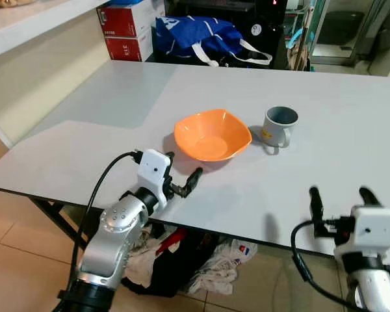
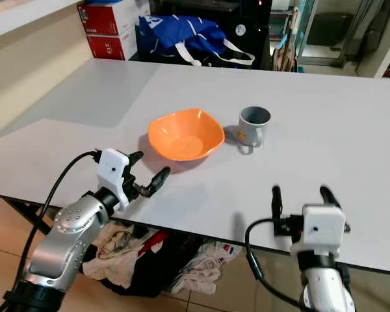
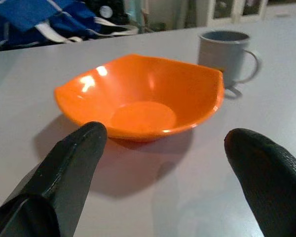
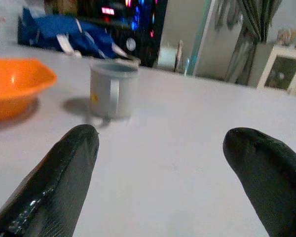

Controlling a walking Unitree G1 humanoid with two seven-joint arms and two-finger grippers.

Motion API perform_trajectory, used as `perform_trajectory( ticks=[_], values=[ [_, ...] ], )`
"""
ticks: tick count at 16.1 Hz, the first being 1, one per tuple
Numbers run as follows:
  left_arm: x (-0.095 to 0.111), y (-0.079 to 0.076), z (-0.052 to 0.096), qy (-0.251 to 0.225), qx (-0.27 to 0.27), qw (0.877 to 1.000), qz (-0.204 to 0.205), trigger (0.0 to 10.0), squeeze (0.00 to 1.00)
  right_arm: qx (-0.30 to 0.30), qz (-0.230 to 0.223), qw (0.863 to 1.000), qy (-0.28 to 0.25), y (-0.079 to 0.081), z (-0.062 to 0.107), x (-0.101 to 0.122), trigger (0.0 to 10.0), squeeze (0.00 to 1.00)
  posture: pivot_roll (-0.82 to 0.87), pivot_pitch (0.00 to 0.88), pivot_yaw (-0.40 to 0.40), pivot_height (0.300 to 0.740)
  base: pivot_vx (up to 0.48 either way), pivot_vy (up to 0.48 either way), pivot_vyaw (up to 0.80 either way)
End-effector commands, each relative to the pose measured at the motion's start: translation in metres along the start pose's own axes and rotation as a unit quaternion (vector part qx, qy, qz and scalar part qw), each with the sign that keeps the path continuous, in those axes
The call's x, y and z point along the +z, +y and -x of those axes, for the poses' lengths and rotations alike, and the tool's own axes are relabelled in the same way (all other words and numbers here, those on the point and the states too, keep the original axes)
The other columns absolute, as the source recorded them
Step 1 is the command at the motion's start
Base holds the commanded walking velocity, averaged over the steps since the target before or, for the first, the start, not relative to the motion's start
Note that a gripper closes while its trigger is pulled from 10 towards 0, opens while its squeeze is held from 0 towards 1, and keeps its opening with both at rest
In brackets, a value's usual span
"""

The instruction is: Setting the table

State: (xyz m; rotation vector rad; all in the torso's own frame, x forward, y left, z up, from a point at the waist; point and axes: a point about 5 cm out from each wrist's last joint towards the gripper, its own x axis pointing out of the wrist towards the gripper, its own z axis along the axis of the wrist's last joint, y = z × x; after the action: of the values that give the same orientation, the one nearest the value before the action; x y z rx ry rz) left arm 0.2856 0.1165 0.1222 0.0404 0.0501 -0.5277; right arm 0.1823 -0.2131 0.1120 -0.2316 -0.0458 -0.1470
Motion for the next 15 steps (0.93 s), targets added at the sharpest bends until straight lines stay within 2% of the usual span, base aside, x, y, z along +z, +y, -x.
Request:
perform_trajectory(
  ticks=[1,2,3,4,7,9,13,15],
  values=[
    [0.001,0.007,0.003,-0.004,0.038,0.999,0.014,10.0,0.00,-0.004,0.010,1.000,0.014,0.000,0.003,-0.005,10.0,0.00,-0.06,0.000,0.059,0.740,0.000,0.000,0.00],
    [-0.010,0.013,0.012,0.011,0.095,0.995,0.041,10.0,0.00,-0.018,0.014,0.999,0.027,-0.002,0.004,-0.012,10.0,0.00,-0.06,0.000,0.064,0.740,0.000,0.000,0.00],
    [-0.021,0.015,0.022,0.028,0.120,0.991,0.053,10.0,0.00,-0.034,0.015,0.999,0.032,-0.004,0.002,-0.016,10.0,0.00,-0.06,0.000,0.061,0.740,0.000,0.000,0.00],
    [-0.025,0.013,0.025,0.034,0.117,0.991,0.051,10.0,0.00,-0.044,0.014,0.998,0.032,-0.005,-0.001,-0.017,10.0,0.00,-0.05,0.000,0.058,0.740,0.000,0.000,0.00],
    [-0.014,0.007,0.013,0.024,0.083,0.996,0.004,10.0,0.00,-0.037,-0.002,0.999,0.017,0.004,-0.018,-0.015,10.0,0.00,-0.04,0.000,0.055,0.740,0.000,0.000,0.00],
    [-0.009,0.009,0.005,0.025,0.084,0.996,-0.018,10.0,0.00,-0.036,-0.010,0.999,0.015,0.010,-0.026,-0.015,10.0,0.00,-0.04,0.000,0.067,0.740,0.000,0.000,0.00],
    [-0.002,0.003,0.000,0.015,0.060,0.998,-0.013,10.0,0.00,-0.040,-0.022,0.999,0.019,0.013,-0.038,-0.016,10.0,0.00,-0.04,0.000,0.073,0.740,0.000,0.000,0.00],
    [-0.002,0.002,0.001,0.015,0.056,0.998,-0.015,10.0,0.00,-0.034,-0.028,0.999,0.028,0.014,-0.040,-0.019,10.0,0.00,-0.04,0.000,0.071,0.740,0.000,0.412,-0.40]
  ],
)
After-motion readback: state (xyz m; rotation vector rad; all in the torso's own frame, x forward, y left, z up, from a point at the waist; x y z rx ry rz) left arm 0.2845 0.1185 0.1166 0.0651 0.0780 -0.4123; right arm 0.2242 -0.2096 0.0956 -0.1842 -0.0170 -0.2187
